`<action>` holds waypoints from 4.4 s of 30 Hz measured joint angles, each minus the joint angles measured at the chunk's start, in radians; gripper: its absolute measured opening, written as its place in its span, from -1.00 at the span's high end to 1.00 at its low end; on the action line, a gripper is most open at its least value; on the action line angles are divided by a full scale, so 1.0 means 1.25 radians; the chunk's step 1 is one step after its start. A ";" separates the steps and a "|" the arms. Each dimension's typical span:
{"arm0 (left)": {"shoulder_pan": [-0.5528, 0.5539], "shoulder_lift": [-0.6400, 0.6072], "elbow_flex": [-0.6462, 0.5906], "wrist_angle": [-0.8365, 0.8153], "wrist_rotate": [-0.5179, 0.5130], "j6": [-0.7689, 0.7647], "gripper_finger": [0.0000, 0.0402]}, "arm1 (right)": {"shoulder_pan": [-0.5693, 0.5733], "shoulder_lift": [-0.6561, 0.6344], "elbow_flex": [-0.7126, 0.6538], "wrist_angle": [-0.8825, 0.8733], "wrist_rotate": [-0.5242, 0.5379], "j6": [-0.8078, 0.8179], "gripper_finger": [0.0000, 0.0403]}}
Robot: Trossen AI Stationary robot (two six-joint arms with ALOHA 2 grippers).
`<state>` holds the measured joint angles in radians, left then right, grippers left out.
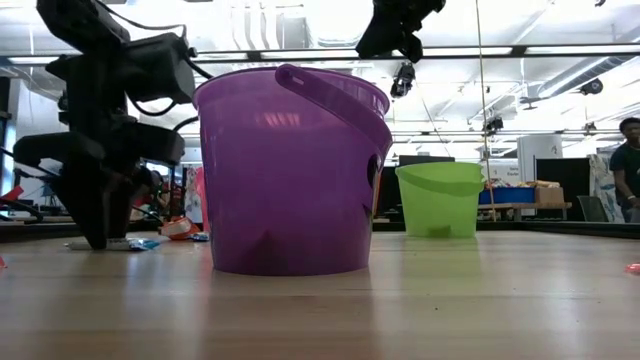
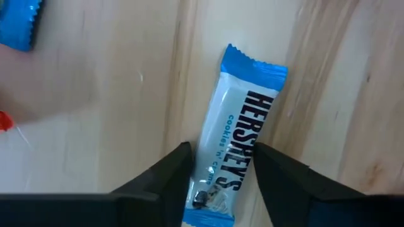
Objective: Sort candy
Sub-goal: Put the white-blue chocolate into the green bucket
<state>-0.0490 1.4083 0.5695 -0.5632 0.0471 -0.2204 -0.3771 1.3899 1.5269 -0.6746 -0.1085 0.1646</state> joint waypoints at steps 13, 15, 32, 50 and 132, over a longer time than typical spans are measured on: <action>0.000 -0.035 -0.007 0.022 0.000 0.005 0.90 | 0.000 0.000 0.000 0.000 0.000 0.000 0.70; 0.000 -0.038 -0.007 0.021 -0.001 0.005 0.91 | 0.000 0.000 0.000 0.000 0.000 0.000 0.71; 0.000 -0.146 -0.011 0.011 -0.009 -0.005 0.93 | 0.000 0.000 0.000 0.000 0.000 0.002 0.70; 0.000 -0.387 0.031 0.060 -0.198 -0.051 0.93 | 0.003 0.000 0.000 0.020 -0.002 0.006 0.69; 0.259 -0.134 0.473 0.012 -0.169 0.013 0.72 | -0.163 0.031 0.003 -0.360 0.110 0.048 0.89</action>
<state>0.2752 1.2404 1.1603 -0.5481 -0.1641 -0.2044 -0.5804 1.4288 1.5307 -1.1252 0.0284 0.2249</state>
